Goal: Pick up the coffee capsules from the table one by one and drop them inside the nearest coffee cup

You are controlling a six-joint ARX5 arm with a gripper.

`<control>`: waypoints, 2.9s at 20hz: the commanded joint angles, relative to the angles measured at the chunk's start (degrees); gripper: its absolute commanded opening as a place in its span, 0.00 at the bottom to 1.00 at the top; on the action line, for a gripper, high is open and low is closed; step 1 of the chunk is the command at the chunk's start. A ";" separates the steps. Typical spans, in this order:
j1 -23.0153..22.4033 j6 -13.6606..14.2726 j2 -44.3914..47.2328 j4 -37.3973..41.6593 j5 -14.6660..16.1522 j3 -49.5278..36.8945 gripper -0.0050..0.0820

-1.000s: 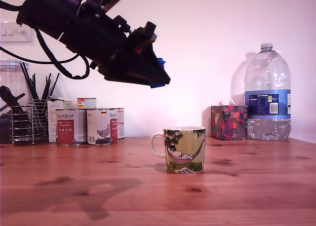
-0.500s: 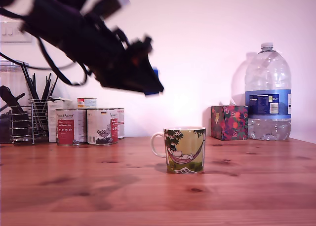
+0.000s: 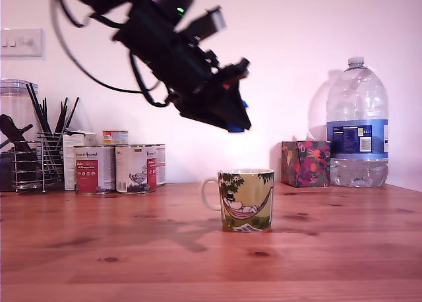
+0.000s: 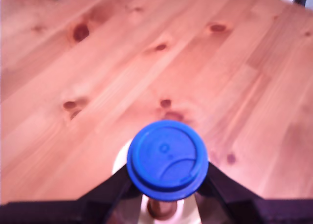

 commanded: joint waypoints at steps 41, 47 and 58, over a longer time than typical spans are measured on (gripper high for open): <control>-0.07 1.86 9.73 -15.82 -0.09 13.97 0.16; 0.00 1.88 3.02 -7.52 -0.17 7.06 0.16; 3.83 -0.59 -22.84 15.19 -3.45 -25.59 0.16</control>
